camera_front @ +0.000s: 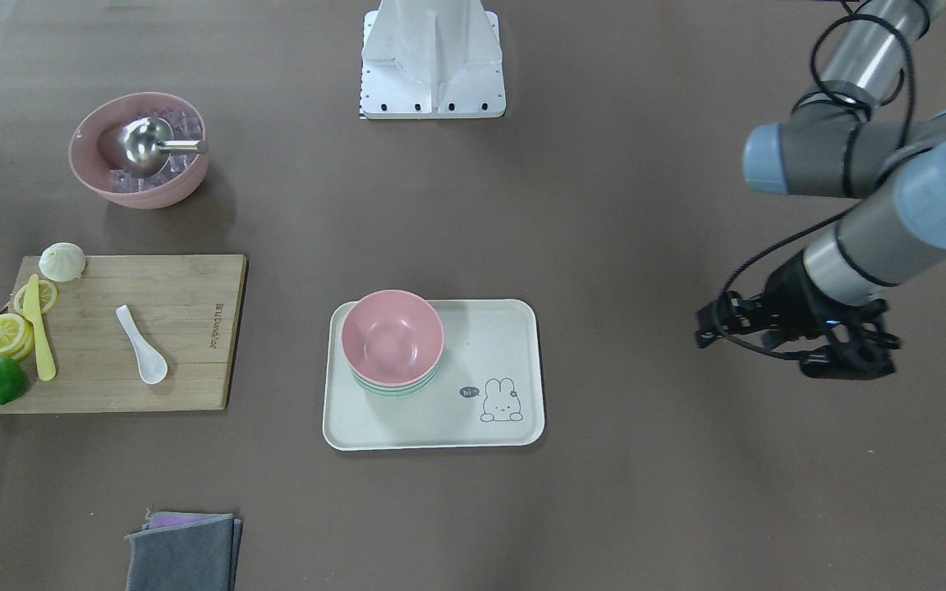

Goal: Stack pink bowl on green and place spoon
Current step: 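Withdraw the left arm while the right arm reaches toward the white spoon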

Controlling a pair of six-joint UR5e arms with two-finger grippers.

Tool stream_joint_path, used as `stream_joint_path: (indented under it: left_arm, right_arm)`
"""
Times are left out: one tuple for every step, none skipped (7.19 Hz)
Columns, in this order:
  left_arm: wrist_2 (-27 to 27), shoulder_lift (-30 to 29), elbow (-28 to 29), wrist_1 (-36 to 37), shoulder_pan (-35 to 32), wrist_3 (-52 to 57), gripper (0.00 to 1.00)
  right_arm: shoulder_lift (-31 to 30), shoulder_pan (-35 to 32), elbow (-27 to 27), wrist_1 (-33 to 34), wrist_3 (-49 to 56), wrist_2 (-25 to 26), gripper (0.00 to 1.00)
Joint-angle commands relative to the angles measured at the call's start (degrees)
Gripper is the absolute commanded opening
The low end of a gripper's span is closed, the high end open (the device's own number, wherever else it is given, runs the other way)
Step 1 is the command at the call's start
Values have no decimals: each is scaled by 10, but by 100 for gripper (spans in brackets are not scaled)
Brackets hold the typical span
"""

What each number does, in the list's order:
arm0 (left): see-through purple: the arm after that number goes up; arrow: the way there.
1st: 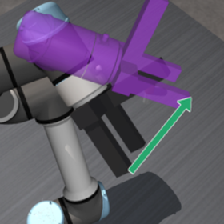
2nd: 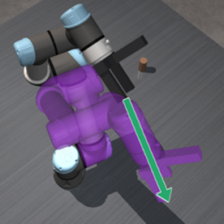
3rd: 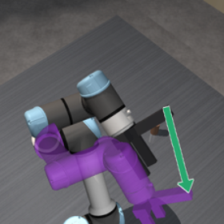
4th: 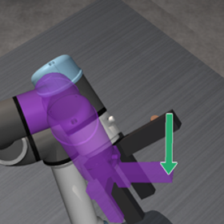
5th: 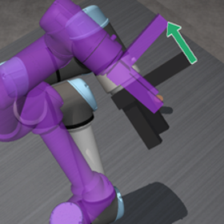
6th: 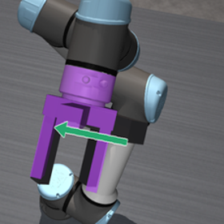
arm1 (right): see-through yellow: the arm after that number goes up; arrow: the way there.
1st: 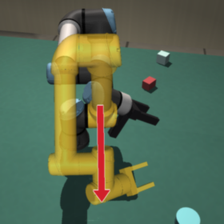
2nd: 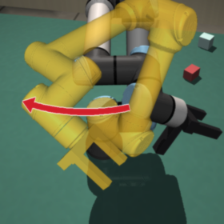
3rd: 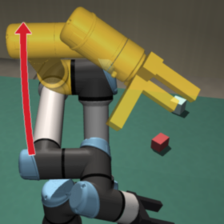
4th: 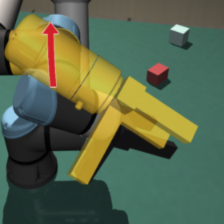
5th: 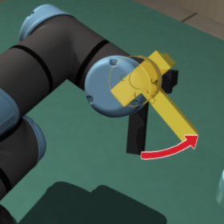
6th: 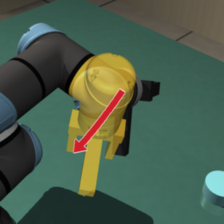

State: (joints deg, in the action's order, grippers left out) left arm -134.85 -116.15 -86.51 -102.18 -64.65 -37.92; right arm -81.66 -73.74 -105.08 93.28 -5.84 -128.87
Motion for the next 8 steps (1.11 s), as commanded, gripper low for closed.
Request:
stream_joint_path:
  left_arm:
    - [-15, 67, -22, 115, -111, 265, 99]
    - [-12, 92, -23, 178, -169, 398, 99]
    - [-9, 126, -19, 200, -216, 506, 99]
    - [-9, 168, -17, 198, -250, 573, 99]
    - [-9, 194, -16, 198, -278, 633, 99]
    - [-9, 210, -16, 197, -294, 654, 99]
    - [-9, 218, -16, 194, -294, 654, 99]
    - [-10, 220, -16, 194, -294, 654, 99]
  right_arm:
    - [14, 20, -1, 0, -37, 0, 100]
    - [19, 30, -3, 0, -58, 0, 100]
    - [20, 40, -6, -4, -72, 0, 100]
    - [22, 60, 2, -56, -128, 4, 100]
    - [22, 89, 25, -123, -182, 7, 100]
    - [24, 118, 65, -206, -186, 25, 100]
    - [24, 152, 109, -287, -185, 46, 100]
    - [23, 183, 132, -340, -186, 85, 100]
